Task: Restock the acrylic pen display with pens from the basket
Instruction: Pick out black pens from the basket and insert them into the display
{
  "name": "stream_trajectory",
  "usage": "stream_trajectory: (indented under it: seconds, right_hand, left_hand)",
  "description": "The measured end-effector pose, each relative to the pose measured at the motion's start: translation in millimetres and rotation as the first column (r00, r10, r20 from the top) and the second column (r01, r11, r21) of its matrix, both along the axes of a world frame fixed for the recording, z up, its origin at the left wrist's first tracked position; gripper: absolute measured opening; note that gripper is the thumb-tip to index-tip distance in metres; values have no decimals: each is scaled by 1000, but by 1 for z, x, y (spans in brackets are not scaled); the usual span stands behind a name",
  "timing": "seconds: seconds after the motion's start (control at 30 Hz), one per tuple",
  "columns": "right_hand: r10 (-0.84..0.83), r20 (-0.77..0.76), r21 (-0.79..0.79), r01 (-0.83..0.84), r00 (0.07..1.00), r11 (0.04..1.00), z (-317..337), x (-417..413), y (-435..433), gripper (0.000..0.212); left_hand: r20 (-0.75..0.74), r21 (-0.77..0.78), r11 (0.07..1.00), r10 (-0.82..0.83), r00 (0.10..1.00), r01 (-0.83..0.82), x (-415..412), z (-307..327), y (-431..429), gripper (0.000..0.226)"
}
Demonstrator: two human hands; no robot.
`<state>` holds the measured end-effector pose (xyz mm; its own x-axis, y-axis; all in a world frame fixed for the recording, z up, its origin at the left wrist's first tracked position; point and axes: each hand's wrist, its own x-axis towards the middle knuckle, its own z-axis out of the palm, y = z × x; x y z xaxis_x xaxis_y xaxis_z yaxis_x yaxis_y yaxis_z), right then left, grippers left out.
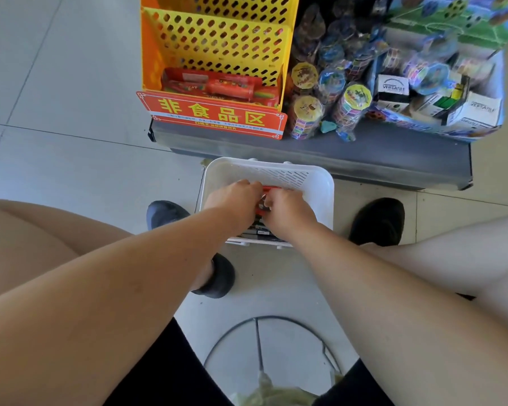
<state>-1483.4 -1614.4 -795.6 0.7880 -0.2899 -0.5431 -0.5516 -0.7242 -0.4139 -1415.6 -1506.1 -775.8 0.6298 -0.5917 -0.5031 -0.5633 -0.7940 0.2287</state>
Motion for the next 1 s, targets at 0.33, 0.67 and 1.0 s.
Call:
stream_trajectory:
  seconds: [0.33,0.67,1.0]
  right_hand:
    - [-96,-160,130,117,982,985,-54,1,-8,32]
    - [-122,-281,90,153,952,984,-86,18,-19,51]
    - [-316,-189,98,338,930,936,-100,24,-27,29]
  left_hand:
    - [-305,-53,900,398,865,-433,6,-52,9,35]
    - [-499,27,663,657,565,-748,30,-85,-10,36]
    - [-497,115,679,671,550,-725,39,-90,-19,34]
